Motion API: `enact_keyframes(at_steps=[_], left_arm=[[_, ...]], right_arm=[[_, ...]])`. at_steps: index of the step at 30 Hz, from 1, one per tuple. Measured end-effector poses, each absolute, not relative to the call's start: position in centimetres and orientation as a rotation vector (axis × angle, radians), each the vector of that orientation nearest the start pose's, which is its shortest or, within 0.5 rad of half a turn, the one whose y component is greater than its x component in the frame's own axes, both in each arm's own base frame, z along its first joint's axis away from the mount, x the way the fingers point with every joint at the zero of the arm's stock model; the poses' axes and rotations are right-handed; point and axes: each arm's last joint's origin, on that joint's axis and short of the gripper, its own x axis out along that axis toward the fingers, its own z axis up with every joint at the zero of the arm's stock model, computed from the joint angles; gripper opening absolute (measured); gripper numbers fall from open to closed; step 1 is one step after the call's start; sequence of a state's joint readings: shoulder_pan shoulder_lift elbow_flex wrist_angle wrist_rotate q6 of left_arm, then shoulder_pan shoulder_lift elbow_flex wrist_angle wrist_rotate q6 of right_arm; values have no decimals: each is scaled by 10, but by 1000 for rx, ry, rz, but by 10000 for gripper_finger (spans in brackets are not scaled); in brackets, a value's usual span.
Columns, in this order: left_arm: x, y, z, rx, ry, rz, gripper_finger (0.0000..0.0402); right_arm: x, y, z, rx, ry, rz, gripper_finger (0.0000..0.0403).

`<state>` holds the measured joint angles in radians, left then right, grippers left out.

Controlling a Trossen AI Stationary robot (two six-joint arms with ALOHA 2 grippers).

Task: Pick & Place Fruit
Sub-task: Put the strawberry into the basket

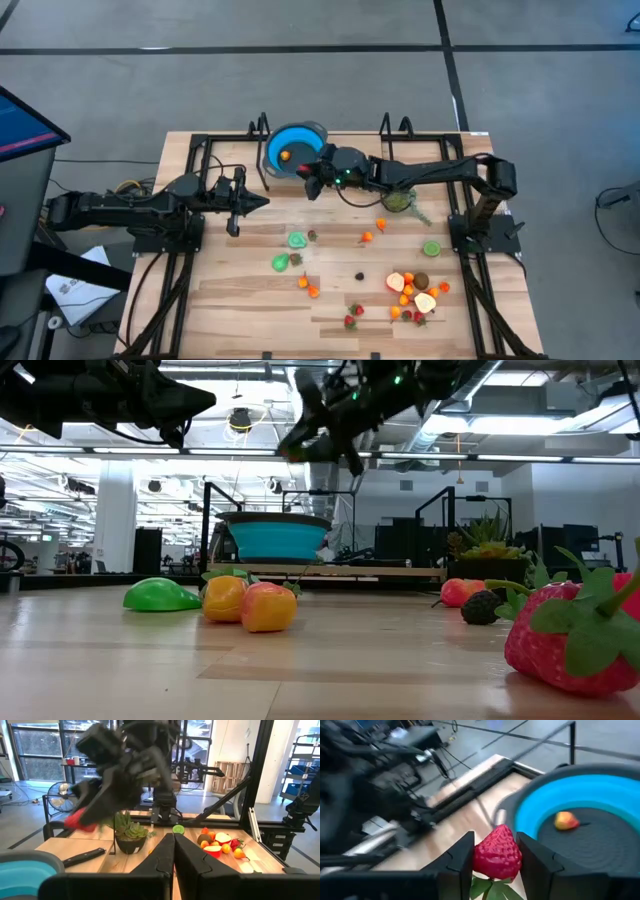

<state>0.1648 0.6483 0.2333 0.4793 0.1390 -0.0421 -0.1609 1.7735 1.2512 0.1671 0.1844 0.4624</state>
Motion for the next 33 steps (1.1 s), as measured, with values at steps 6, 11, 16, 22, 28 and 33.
enact_keyframes(at_steps=[6,11,16,22,28,33], left_arm=[[153,21,225,-32,-64,24,2],[153,21,225,-32,-64,24,2],[153,21,225,-32,-64,24,2],[153,21,225,-32,-64,25,2],[153,21,225,-32,-64,24,2],[153,21,225,-32,-64,24,2]], right_arm=[[416,-91,248,363,289,-445,118],[430,-103,243,296,316,-462,117],[439,-114,239,242,363,-493,119],[437,-120,242,227,369,-504,132],[434,-131,244,232,365,-529,143],[432,-135,243,235,377,-540,146]])
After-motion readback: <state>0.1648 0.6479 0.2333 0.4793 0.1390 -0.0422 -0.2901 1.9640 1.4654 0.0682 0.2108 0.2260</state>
